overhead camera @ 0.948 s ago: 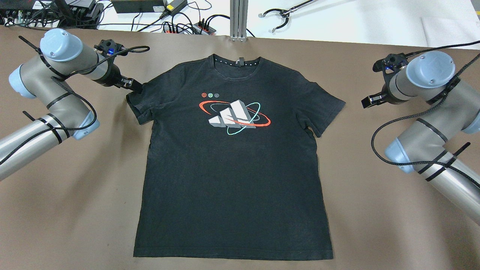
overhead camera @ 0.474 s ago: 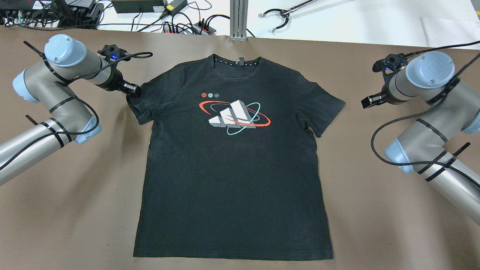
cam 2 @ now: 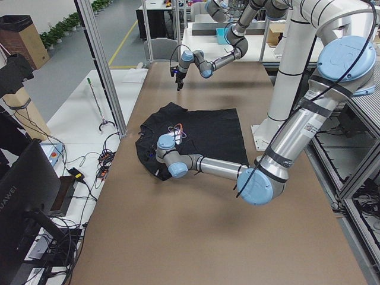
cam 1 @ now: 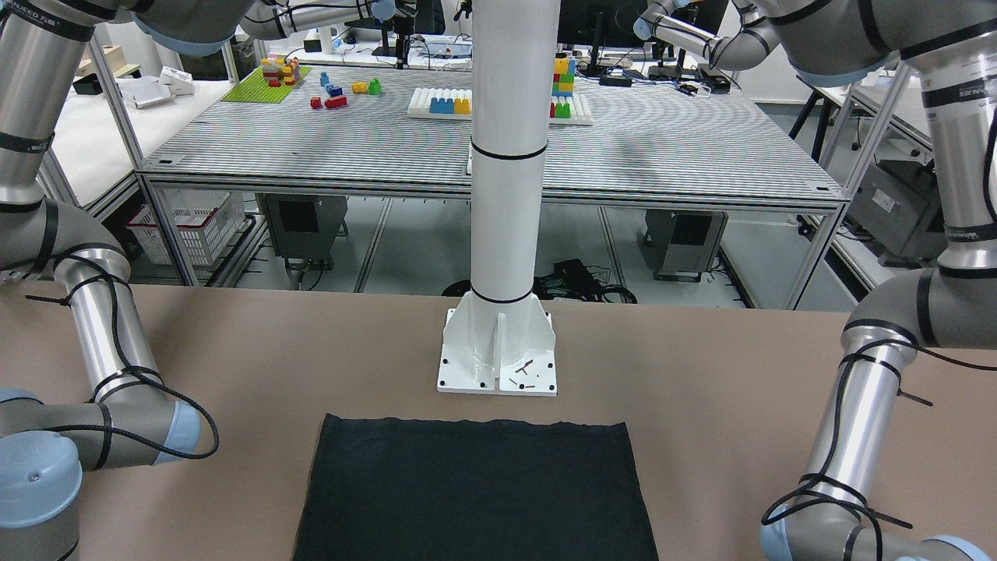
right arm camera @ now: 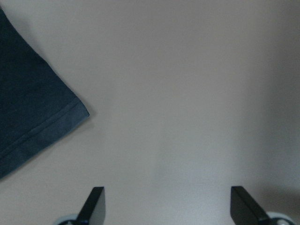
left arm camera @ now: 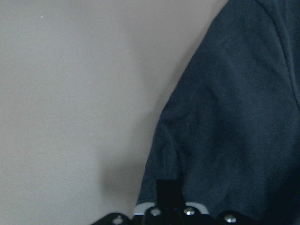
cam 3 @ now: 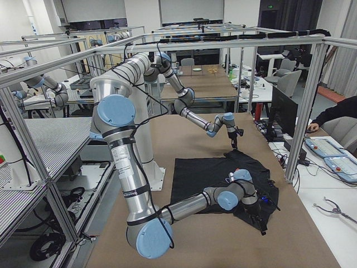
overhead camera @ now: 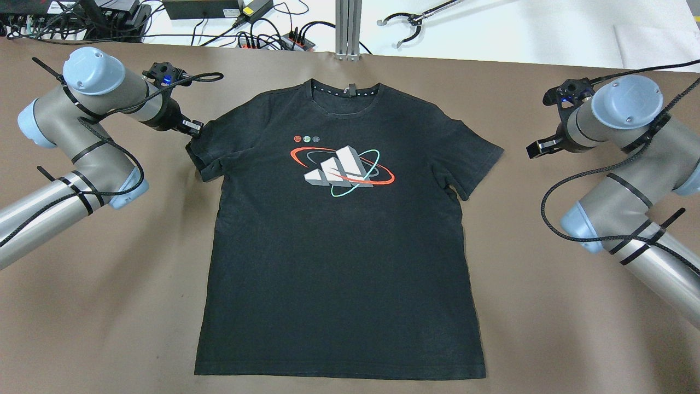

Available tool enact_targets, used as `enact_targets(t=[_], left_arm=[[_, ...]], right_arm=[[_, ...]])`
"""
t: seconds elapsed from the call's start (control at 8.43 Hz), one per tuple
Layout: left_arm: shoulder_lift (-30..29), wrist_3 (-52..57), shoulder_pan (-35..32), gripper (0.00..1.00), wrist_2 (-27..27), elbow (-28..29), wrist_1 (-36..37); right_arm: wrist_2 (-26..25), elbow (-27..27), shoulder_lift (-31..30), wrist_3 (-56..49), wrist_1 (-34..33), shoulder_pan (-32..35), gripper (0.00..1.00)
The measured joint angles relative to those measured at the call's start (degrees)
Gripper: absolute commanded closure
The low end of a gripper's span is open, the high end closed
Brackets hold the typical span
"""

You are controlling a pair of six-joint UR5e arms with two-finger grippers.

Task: Fold clothes
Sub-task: 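Move both grippers in toward the shirt's two sleeves, then grasp the sleeve nearest the left gripper and fold it inward across the chest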

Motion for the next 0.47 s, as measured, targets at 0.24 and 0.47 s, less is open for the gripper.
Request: enact_targets(t=[0.24, 0.47], left_arm=[[-0.1, -1.5, -0.2, 1.0, -0.4, -1.0, 0.2], [-1.3, -7.3, -0.2, 1.0, -1.6, -3.1, 0.9]], right_arm=[[0.0, 0.0, 0.0, 0.0, 0.0, -0.1, 0.06], [0.0, 0.0, 0.0, 0.1, 0.0, -0.2, 0.06]])
